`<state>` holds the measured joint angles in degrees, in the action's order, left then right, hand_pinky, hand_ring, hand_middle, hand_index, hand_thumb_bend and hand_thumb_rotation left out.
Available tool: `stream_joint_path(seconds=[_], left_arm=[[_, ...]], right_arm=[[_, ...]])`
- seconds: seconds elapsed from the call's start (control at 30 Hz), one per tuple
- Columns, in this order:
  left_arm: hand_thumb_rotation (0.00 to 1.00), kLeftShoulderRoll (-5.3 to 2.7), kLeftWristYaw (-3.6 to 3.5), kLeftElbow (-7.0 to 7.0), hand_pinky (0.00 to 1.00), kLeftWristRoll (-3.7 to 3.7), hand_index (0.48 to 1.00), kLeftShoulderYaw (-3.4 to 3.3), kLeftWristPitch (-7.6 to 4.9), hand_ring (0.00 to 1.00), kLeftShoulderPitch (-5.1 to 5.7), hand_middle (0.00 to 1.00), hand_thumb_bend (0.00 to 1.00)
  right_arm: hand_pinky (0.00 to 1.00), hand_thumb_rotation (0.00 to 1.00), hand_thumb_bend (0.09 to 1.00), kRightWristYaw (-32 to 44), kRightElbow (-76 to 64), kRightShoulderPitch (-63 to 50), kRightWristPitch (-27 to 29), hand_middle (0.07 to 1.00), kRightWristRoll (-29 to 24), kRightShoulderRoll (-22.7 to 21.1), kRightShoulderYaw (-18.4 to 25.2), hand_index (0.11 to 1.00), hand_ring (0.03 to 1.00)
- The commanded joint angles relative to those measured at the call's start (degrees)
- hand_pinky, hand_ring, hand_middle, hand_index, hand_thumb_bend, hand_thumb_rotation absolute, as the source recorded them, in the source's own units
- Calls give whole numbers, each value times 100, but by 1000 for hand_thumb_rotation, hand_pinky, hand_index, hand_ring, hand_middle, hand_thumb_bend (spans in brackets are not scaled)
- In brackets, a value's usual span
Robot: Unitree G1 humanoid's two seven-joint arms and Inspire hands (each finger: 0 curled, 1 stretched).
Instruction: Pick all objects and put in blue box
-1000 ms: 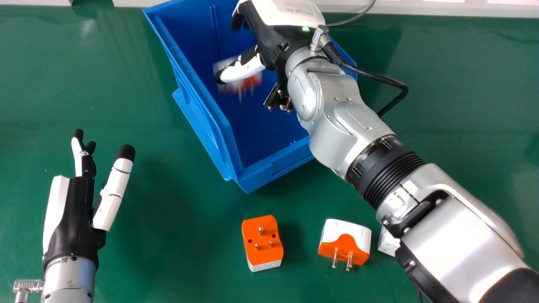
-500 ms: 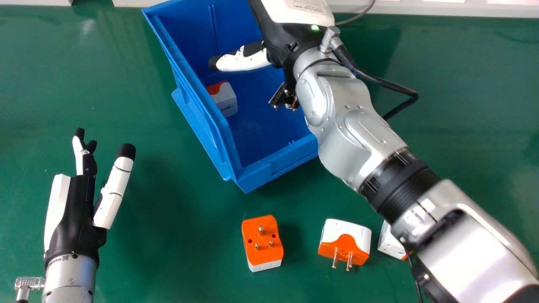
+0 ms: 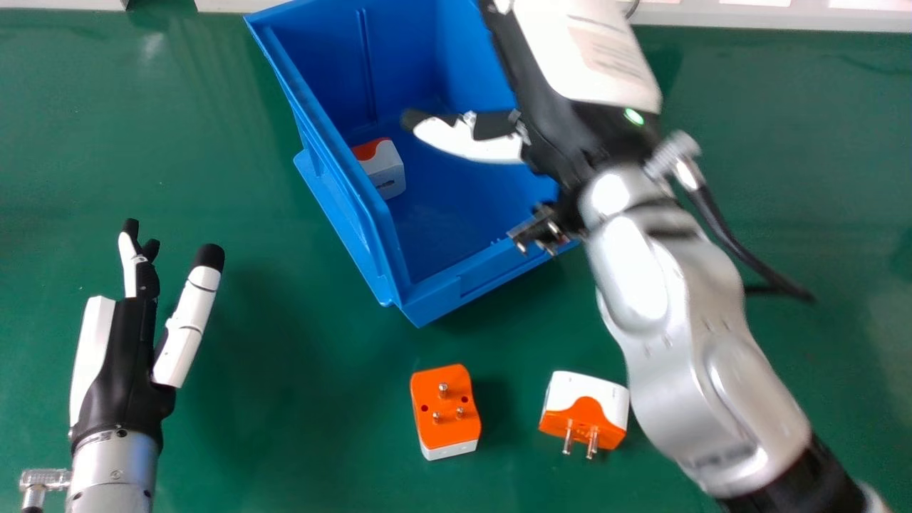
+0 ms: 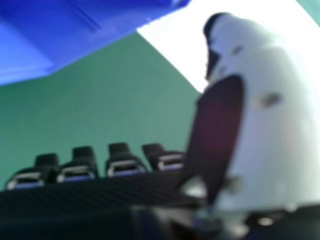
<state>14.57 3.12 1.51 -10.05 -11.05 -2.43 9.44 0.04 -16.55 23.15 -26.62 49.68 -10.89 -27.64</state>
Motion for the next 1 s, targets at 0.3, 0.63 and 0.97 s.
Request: stream_joint_path(seconds=[0.3,0.63,0.97], left_arm=[[1000,57,-69,-122,1000,101,1000,-119,-39,1000,9,1000,680],[1000,39,-63,-233,1000,141,1000,-138,37,1000,33,1000,672],[1000,16,-63,-217,1000,193,1000,-175,60,1000,6,1000,686]], right_arm=[[988,397,381,-172,-1855,-2457,520,1000,296,-371,493,1000,1000],[1000,413,393,-316,-2416,-4475,1114,1000,398,-595,1166,1000,1000],[982,513,419,-442,-2118,-5514,1813,1000,448,-1012,1706,999,1000]])
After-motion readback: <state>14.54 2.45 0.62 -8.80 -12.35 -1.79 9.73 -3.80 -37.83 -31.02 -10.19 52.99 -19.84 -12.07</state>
